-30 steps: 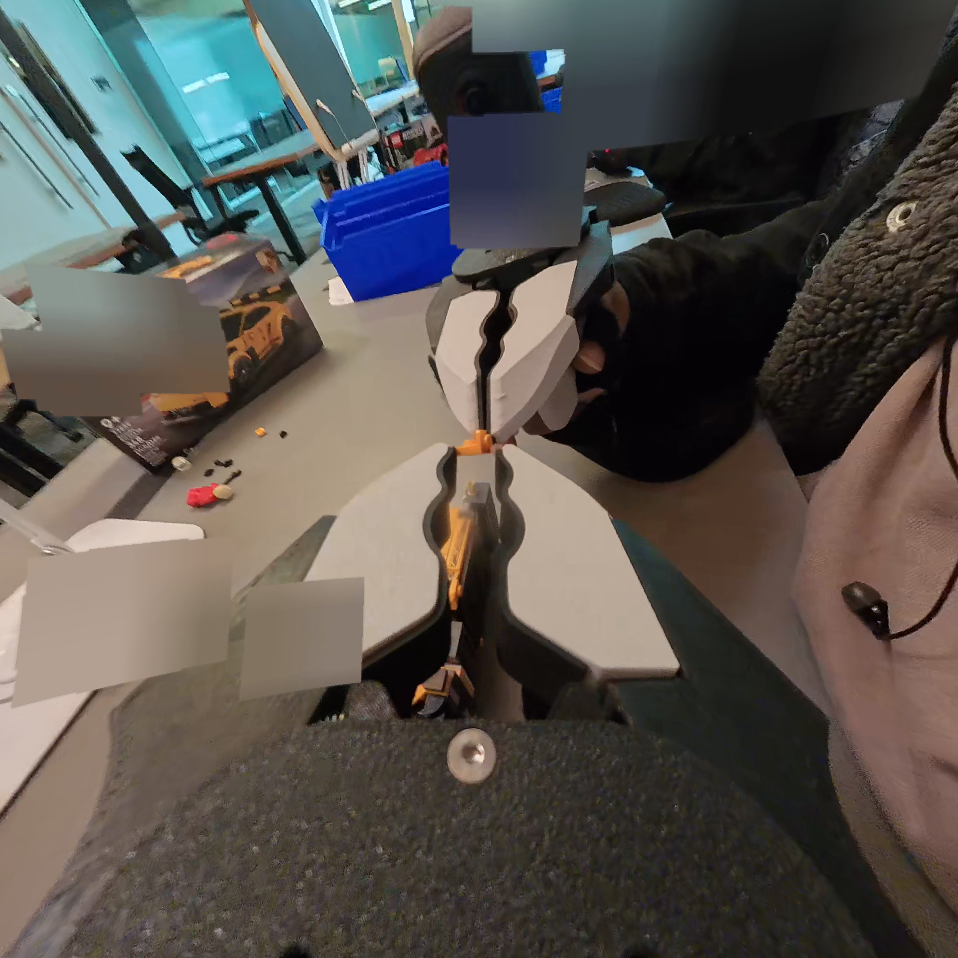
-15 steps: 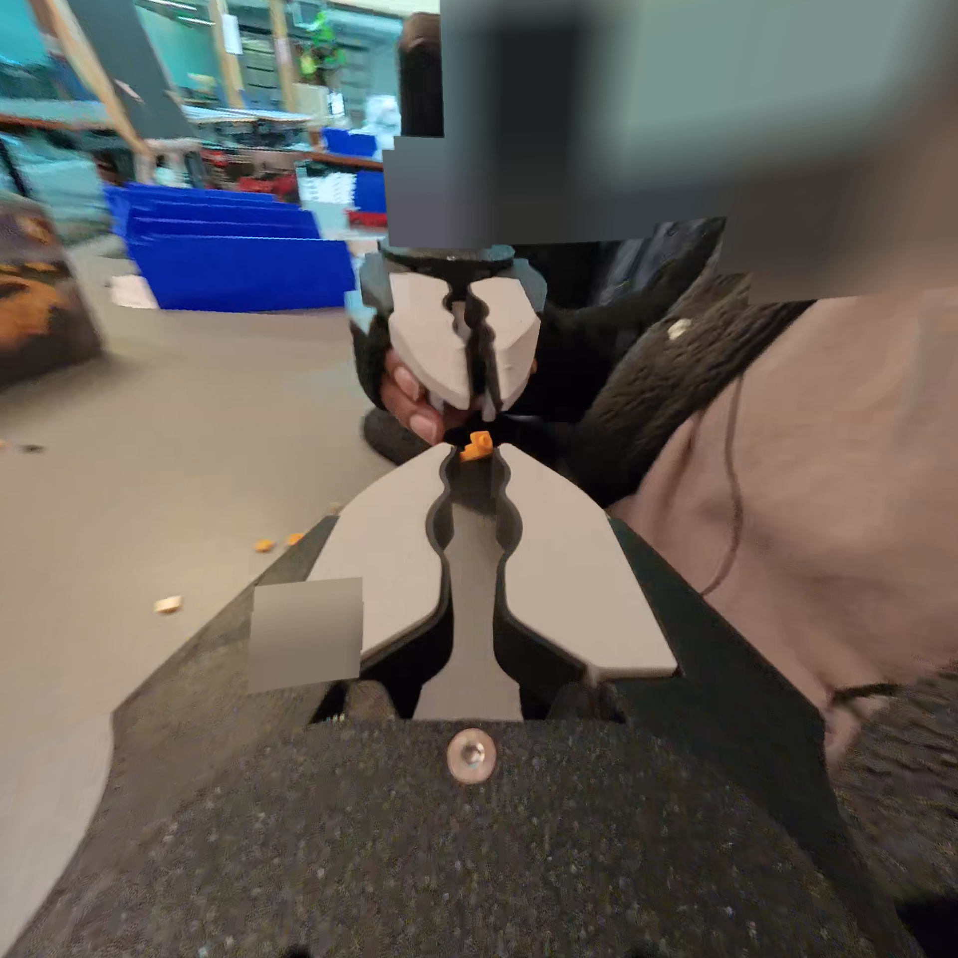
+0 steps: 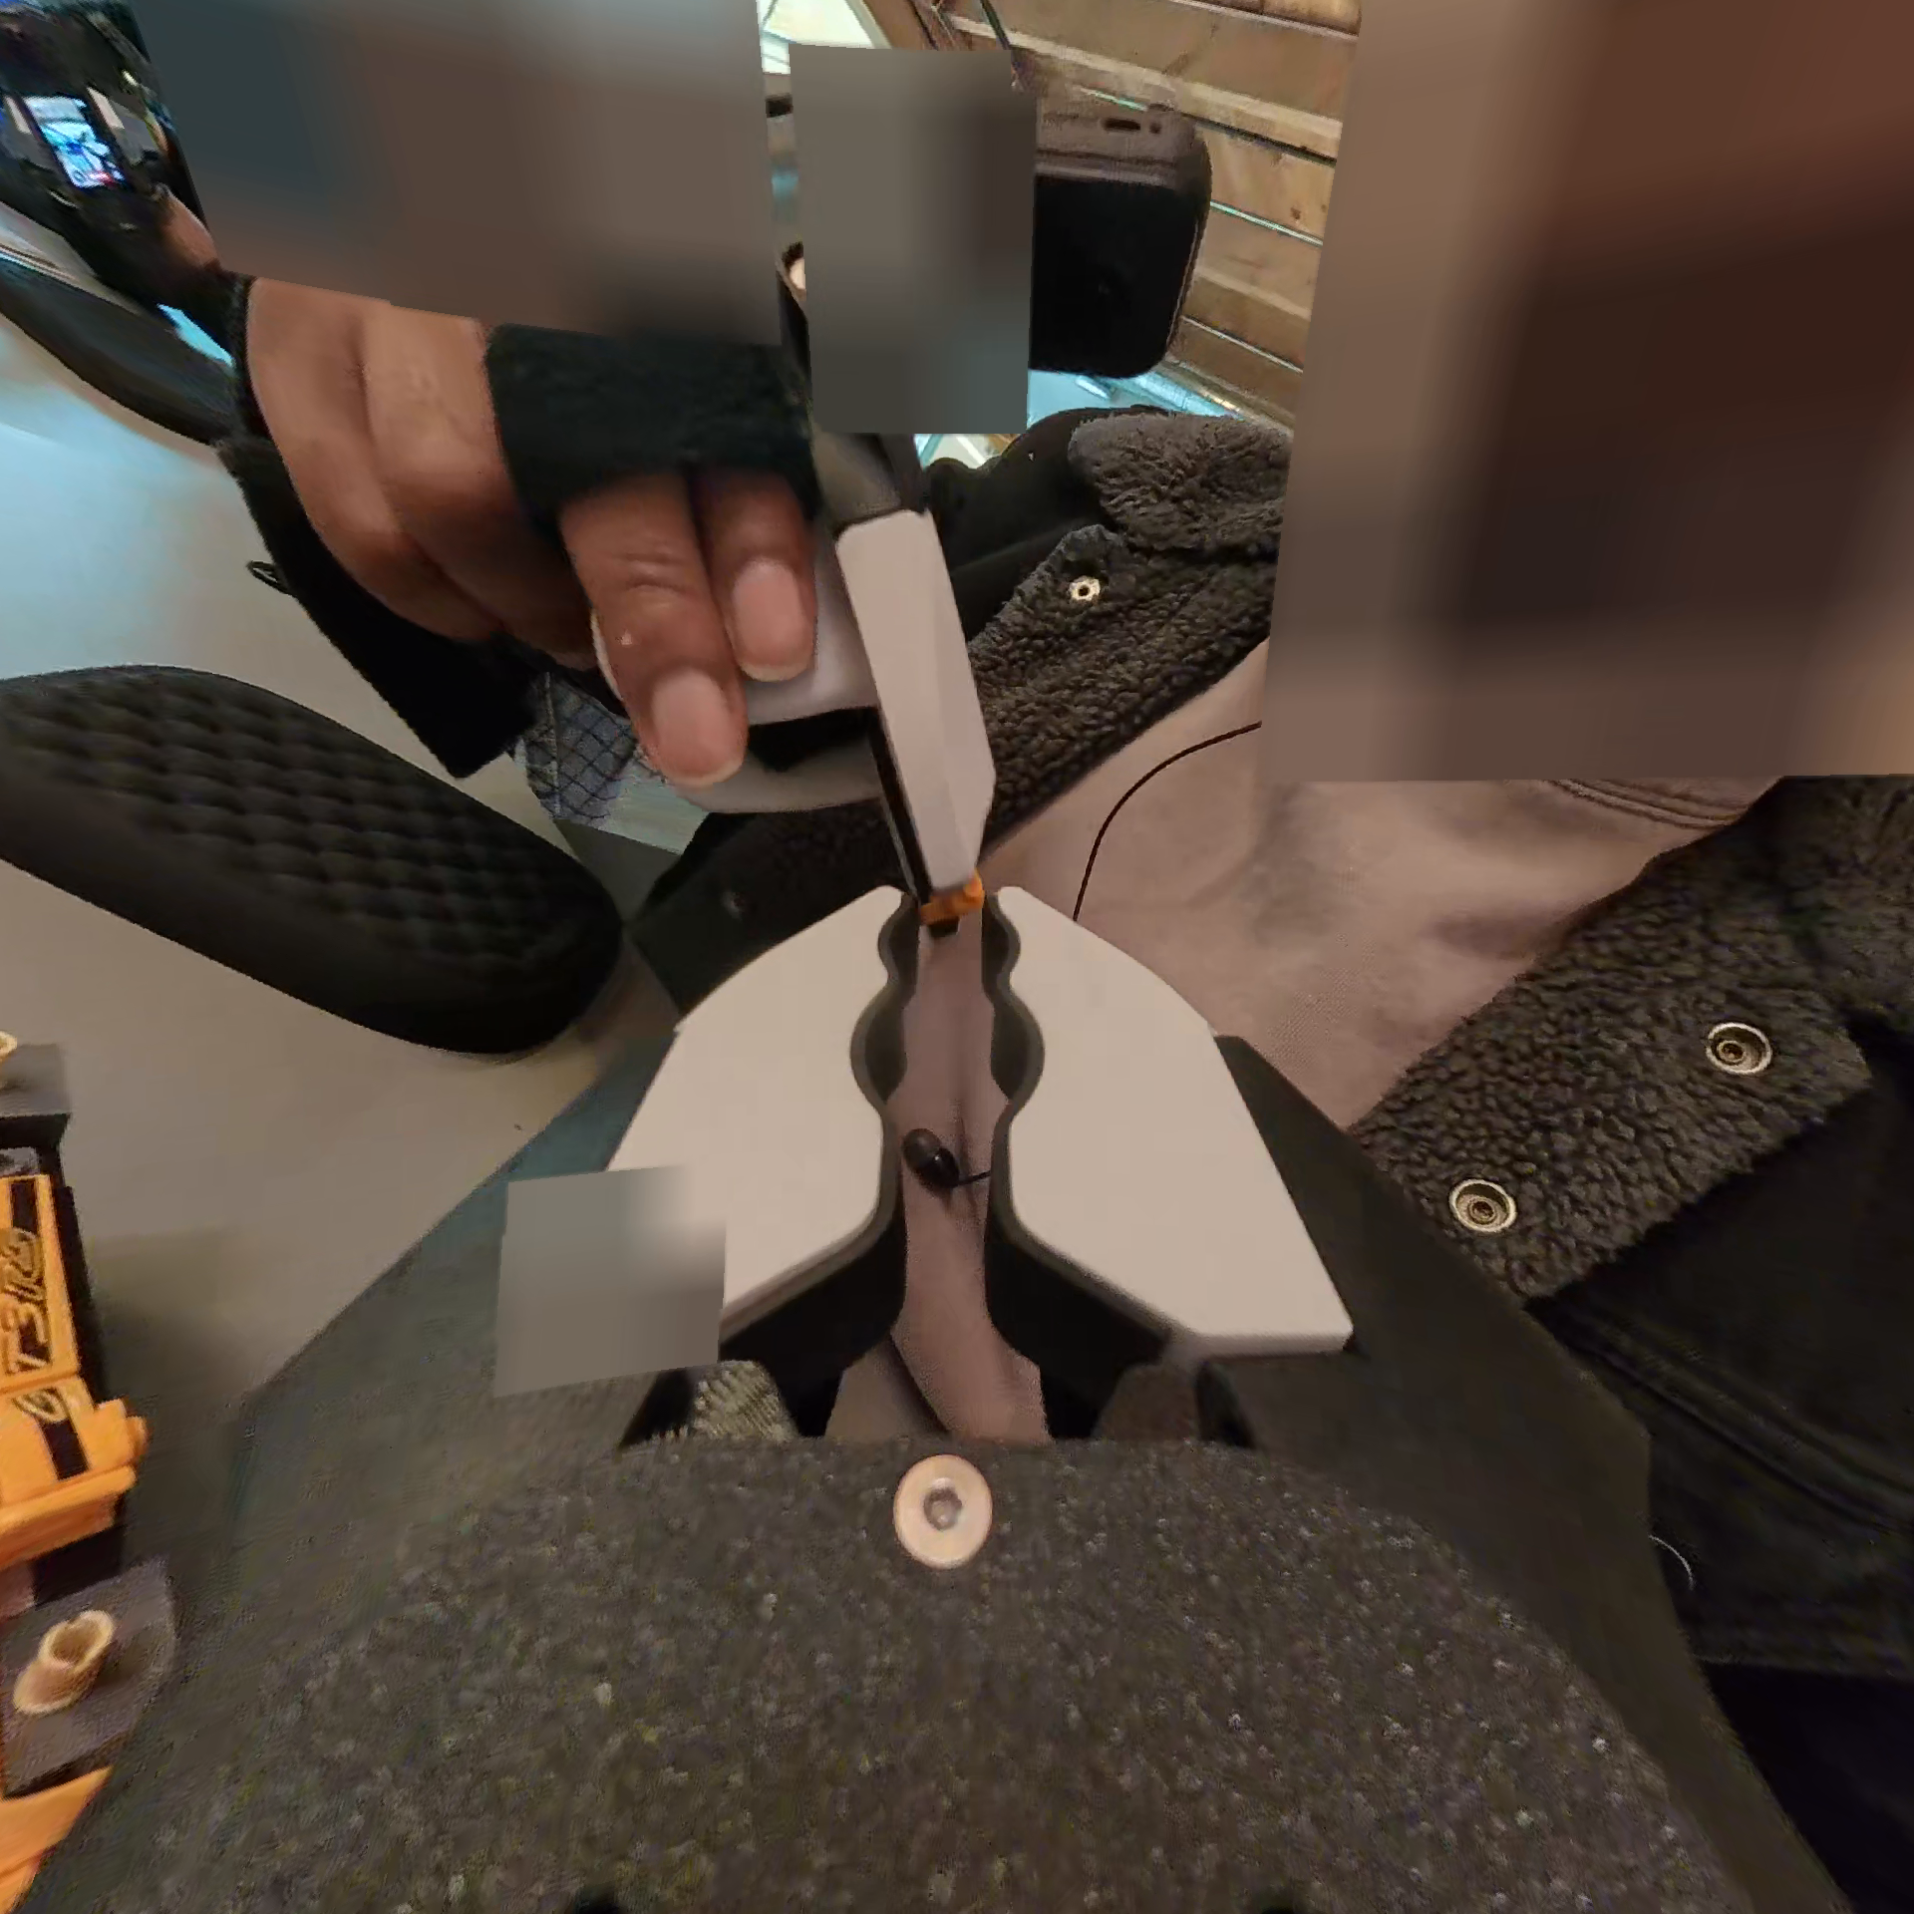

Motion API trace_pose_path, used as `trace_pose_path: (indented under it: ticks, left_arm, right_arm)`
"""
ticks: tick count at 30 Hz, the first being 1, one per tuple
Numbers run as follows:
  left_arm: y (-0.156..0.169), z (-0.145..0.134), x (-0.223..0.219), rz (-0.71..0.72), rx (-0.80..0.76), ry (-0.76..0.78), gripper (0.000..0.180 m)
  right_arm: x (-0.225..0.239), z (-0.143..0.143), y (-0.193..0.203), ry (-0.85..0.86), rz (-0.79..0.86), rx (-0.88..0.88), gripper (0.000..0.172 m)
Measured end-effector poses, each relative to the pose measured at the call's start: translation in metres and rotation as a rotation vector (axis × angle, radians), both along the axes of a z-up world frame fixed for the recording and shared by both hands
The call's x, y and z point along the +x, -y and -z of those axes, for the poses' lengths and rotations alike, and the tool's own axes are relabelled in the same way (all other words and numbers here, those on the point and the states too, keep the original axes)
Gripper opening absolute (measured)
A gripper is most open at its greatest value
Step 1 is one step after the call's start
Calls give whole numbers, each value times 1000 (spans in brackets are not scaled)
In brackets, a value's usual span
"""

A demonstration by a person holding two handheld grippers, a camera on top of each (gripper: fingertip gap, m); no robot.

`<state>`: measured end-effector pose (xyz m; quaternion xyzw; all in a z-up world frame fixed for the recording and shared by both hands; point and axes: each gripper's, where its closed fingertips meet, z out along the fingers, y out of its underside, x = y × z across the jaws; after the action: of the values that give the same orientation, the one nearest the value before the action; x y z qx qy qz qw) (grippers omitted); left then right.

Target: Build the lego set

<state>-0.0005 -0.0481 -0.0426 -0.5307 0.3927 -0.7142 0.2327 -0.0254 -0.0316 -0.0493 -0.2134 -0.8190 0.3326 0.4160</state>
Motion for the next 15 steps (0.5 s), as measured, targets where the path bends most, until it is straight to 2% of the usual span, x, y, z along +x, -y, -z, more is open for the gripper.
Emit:
trace_pose_path:
  ticks: [6,9,12,15]
  left_arm:
    - [-3,-1,-1,-13,-50,28,12]
    - [-20,0,-6,-140,-47,22,15]
    - [-36,9,-8,-298,-17,-74,18]
    - [-44,10,-9,-380,-37,-89,18]
  right_arm:
    - [-3,0,-3,-11,33,-11,13]
    - [-9,1,-20,32,156,-124,13]
    - [-13,9,-37,114,297,-236,13]
    - [-16,10,-44,141,373,-330,13]
